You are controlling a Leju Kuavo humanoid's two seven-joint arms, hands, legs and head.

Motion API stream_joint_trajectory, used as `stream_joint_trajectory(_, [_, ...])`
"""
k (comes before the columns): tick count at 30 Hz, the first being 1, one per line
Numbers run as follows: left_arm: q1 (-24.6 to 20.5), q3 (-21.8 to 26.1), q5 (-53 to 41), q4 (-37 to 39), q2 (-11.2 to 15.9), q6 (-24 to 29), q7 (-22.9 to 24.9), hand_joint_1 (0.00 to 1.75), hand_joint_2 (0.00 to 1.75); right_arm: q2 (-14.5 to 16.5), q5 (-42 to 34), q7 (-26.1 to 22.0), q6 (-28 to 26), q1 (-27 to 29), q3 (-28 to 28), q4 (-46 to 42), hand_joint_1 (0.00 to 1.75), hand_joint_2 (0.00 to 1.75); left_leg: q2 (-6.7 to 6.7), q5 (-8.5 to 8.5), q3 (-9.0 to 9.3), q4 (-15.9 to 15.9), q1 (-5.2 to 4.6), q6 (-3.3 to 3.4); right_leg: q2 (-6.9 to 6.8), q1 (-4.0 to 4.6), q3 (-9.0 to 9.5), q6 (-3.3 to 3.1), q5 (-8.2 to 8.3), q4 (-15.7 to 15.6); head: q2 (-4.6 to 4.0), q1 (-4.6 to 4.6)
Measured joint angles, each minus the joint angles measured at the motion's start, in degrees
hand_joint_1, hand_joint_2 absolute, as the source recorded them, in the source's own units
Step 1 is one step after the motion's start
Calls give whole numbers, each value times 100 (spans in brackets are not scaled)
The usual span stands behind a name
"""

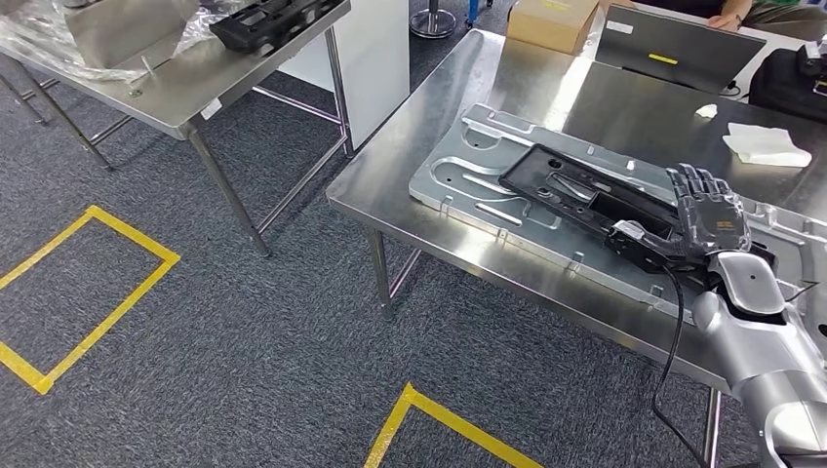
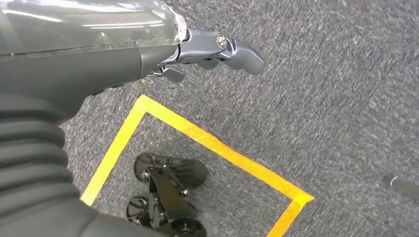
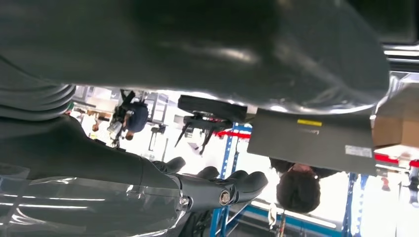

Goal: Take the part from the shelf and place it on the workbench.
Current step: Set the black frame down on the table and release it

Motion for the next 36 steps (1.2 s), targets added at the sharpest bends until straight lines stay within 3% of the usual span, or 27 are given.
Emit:
stream_joint_trajectory(5, [4, 48, 65, 0, 50, 205, 223, 0, 0, -212, 15, -93, 166, -235, -30, -208, 0, 0, 7, 6, -3, 4, -33, 67, 10, -21, 7, 74, 17, -10, 0, 0])
stream_joint_trajectory(7, [5, 48, 77, 0, 55, 293, 327, 0, 0, -294, 2, -129, 296, -468, -29, -265, 0, 0, 33, 76, 25, -77, -10, 116, 5, -25, -14, 107, -66, 61, 0, 2])
stream_joint_trajectory(9, [7, 48, 79, 0, 51, 360, 410, 0, 0, -357, -14, -144, 405, -712, -25, -308, 0, 0, 58, 131, 42, -151, 12, 154, -9, -24, -169, 126, -397, 478, 0, 2])
stream_joint_trajectory(11, [13, 48, 75, 0, 37, 401, 469, 0, 0, -409, -51, -173, 478, -885, -14, -346, 0, 0, 62, 145, 27, -153, 14, 166, -15, -24, -432, 154, -770, 1172, 0, 3])
stream_joint_trajectory(12, [17, 48, 69, 0, 27, 416, 496, 0, 0, -439, -87, -187, 500, -930, -8, -376, 0, 0, 62, 150, 16, -145, 16, 162, -19, -29, -510, 172, -842, 1415, 0, 4])
stream_joint_trajectory(13, [21, 47, 60, 0, 12, 426, 520, 0, 0, -467, -128, -197, 512, -955, 1, -415, 0, 0, 61, 155, 2, -131, 22, 156, -24, -37, -497, 190, -801, 1460, 0, 4])
stream_joint_trajectory(14, [25, 45, 50, 0, -2, 434, 543, 0, 0, -496, -171, -201, 514, -969, 9, -462, 0, 0, 59, 160, -16, -110, 31, 146, -31, -48, -377, 207, -662, 1283, 0, 4])
stream_joint_trajectory(16, [29, 42, 39, 0, -36, 449, 579, 0, 0, -544, -232, -201, 498, -985, 21, -561, 0, 0, 55, 165, -64, -52, 46, 102, -43, -65, 46, 221, -358, 546, 0, 4])
stream_joint_trajectory(18, [28, 41, 39, 0, -59, 460, 594, 0, 0, -574, -266, -185, 478, -970, 30, -639, 0, 0, 47, 183, -105, -9, 47, 33, -27, -38, 281, 162, -222, 82, 0, 3])
stream_joint_trajectory(21, [31, 37, 26, 0, -86, 464, 600, 0, 0, -596, -314, -135, 455, -920, 45, -698, 0, 0, 35, 240, -146, -4, 49, -83, -13, -12, 240, 16, -158, 9, 0, 2])
stream_joint_trajectory(22, [32, 35, 12, 0, -96, 460, 602, 0, 0, -603, -340, -125, 455, -908, 51, -708, 0, 0, 39, 179, -180, 46, 56, -118, -18, -18, 212, -34, -117, 2, 0, 2])
stream_joint_trajectory(24, [26, 28, -28, 0, -108, 446, 608, 0, 0, -658, -431, -132, 489, -891, 58, -721, 0, 0, 56, -202, -335, 455, 80, -182, -39, -31, 134, -121, -29, -17, 0, 2])
stream_joint_trajectory(26, [15, 8, -74, 0, -113, 426, 621, 0, 0, -780, -568, -174, 547, -876, 60, -734, 0, 0, 69, -717, -558, 1219, 108, -233, -61, -14, 28, -153, 51, -13, 0, 2])
stream_joint_trajectory(27, [12, -7, -89, 0, -114, 419, 633, 0, 0, -850, -635, -196, 571, -863, 60, -742, 0, 0, 71, -865, -615, 1533, 119, -247, -69, -5, -26, -153, 92, -10, 0, 2])
stream_joint_trajectory(28, [12, -25, -99, 0, -115, 415, 645, 0, 0, -914, -693, -220, 585, -846, 60, -751, 0, 0, 73, -900, -585, 1672, 125, -250, -77, 4, -78, -151, 132, -8, 0, 2])
stream_joint_trajectory(29, [11, -42, -102, 0, -117, 417, 659, 0, 0, -966, -734, -236, 591, -827, 60, -763, 0, 0, 73, -830, -440, 1579, 128, -239, -81, 13, -127, -146, 172, -7, 0, 2])
stream_joint_trajectory(32, [-15, -72, -98, 0, -114, 449, 701, 0, 0, -1028, -728, -253, 535, -798, 60, -782, 0, 0, 76, -546, 398, 392, 95, -125, -74, 36, -236, -114, 293, -8, 0, 2])
stream_joint_trajectory(33, [-27, -75, -95, 0, -114, 462, 710, 0, 0, -1025, -696, -252, 496, -799, 61, -774, 0, 0, 78, -512, 576, 98, 75, -87, -71, 34, -249, -87, 333, -17, 0, 2])
stream_joint_trajectory(36, [-51, -85, -81, 0, -122, 487, 725, 0, 0, -991, -611, -246, 413, -795, 82, -723, 0, 0, 82, -409, 624, -134, 36, 1, -71, 2, -260, 29, 455, -81, 0, 3])
